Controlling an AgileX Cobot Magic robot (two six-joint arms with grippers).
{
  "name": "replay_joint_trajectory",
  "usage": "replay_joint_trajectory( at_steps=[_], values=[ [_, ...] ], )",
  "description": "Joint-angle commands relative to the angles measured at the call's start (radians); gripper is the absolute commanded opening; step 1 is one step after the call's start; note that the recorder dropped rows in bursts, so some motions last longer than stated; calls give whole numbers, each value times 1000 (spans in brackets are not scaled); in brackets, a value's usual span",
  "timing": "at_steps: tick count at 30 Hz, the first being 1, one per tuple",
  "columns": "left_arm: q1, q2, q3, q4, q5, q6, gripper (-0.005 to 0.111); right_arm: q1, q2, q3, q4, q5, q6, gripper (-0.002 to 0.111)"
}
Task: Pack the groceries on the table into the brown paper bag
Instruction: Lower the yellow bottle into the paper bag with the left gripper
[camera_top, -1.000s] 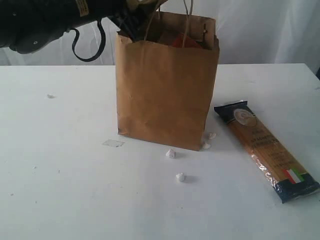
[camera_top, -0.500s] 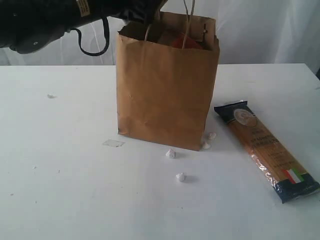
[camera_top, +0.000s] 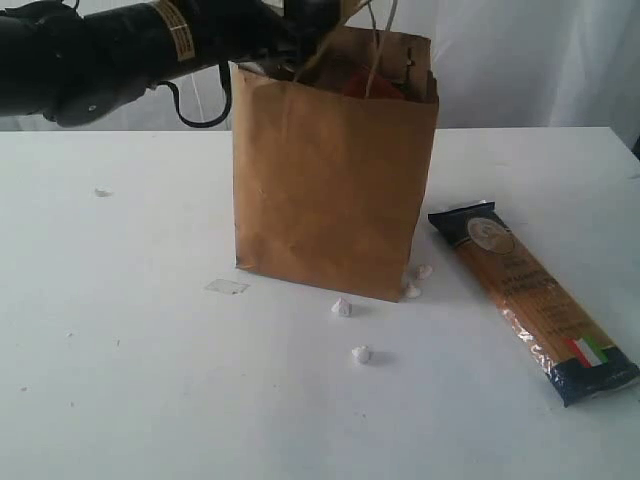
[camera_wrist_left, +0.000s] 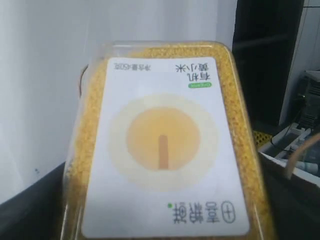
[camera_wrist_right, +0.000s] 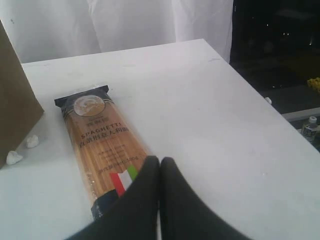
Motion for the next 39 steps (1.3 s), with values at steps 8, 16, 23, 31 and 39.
replay_joint_trajectory(
  at_steps=[8, 16, 23, 31, 39],
  values=[
    [-2, -24, -20, 3, 69, -9, 39, -2, -3, 0, -1, -7, 4, 0],
    [-2, -24, -20, 93, 67, -9, 39, -2, -3, 0, -1, -7, 4, 0],
    [-2, -24, -20, 131, 123, -11, 39, -2, -3, 0, -1, -7, 4, 0],
    [-2, -24, -20, 171, 153, -13, 60, -2, -3, 0, -1, -7, 4, 0],
    [-2, -24, -20, 171, 153, -23, 77, -2, -3, 0, -1, -7, 4, 0]
  ],
)
